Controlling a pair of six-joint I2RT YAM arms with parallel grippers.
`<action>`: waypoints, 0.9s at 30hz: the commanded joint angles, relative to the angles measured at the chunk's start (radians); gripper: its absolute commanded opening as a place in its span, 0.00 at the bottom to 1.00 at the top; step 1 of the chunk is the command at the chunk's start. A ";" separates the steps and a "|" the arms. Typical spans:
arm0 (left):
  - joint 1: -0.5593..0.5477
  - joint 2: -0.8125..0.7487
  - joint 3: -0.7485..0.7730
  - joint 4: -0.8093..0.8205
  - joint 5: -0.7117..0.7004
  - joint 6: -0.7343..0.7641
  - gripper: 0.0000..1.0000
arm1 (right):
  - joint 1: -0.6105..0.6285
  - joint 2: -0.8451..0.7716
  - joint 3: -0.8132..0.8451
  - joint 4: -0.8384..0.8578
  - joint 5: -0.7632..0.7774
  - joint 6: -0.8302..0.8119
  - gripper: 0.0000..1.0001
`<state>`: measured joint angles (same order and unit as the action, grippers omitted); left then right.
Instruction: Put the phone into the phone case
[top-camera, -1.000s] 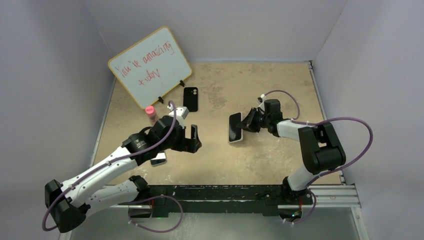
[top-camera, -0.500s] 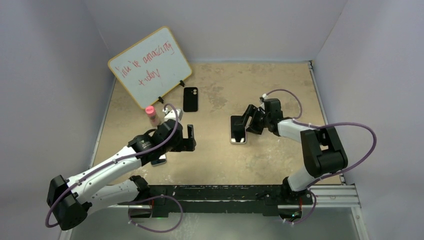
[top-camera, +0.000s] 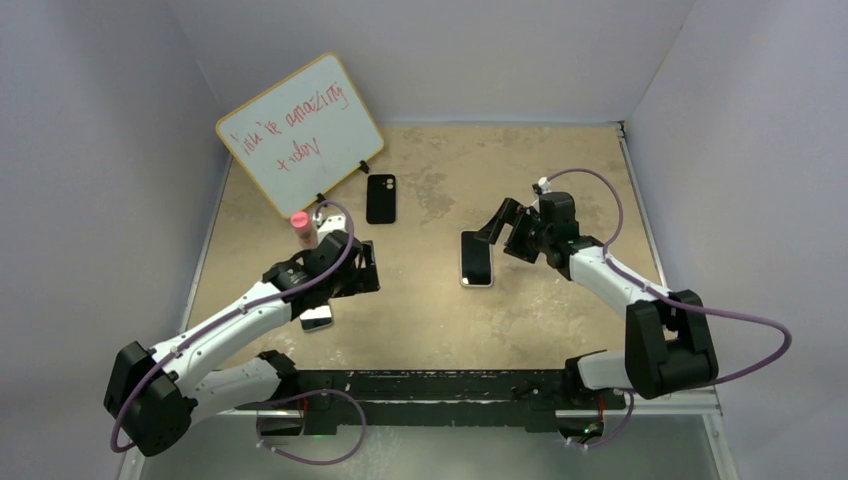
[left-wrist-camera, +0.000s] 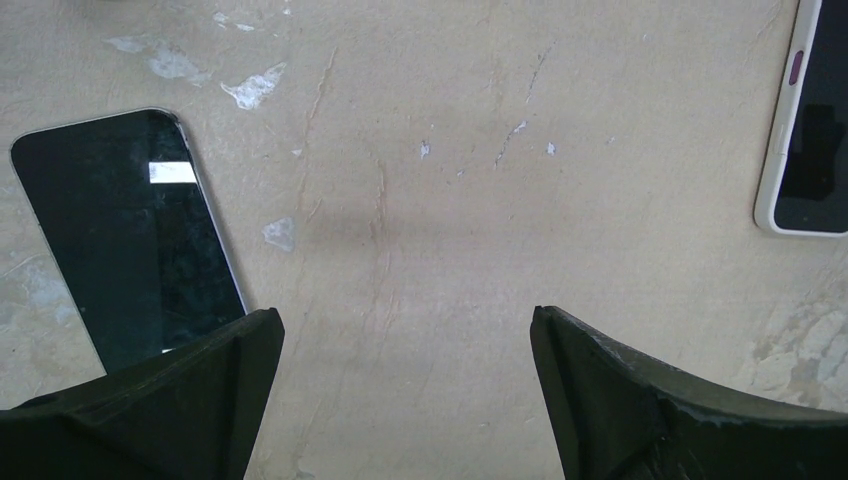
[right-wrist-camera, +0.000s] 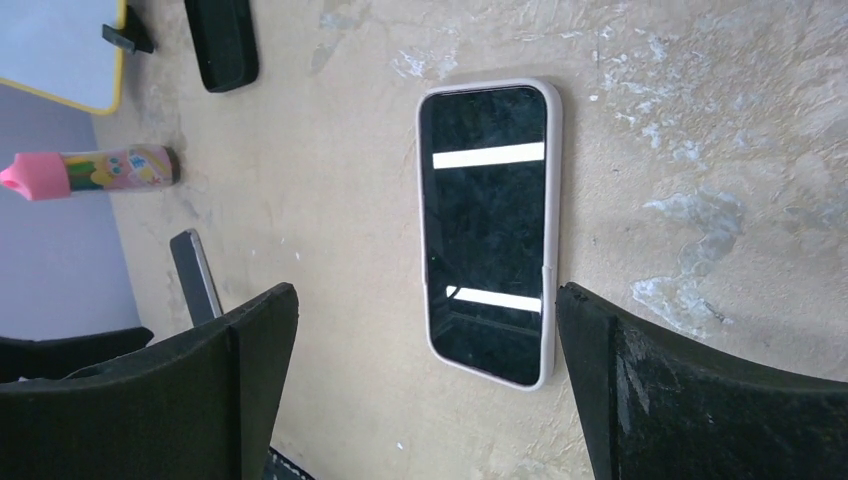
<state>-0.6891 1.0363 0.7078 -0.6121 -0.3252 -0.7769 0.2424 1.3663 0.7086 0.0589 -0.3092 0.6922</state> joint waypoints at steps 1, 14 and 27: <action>0.037 0.023 0.007 0.104 0.070 0.092 1.00 | 0.017 -0.048 0.025 -0.031 0.030 0.009 0.99; 0.079 0.474 0.470 0.138 -0.009 0.302 0.82 | 0.201 -0.151 -0.008 -0.006 0.042 0.061 0.97; 0.298 0.789 0.677 0.233 0.176 0.336 0.55 | 0.221 -0.256 -0.065 -0.011 0.046 0.064 0.97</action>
<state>-0.4431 1.7733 1.3125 -0.4294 -0.2180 -0.4671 0.4610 1.1339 0.6521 0.0471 -0.2775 0.7521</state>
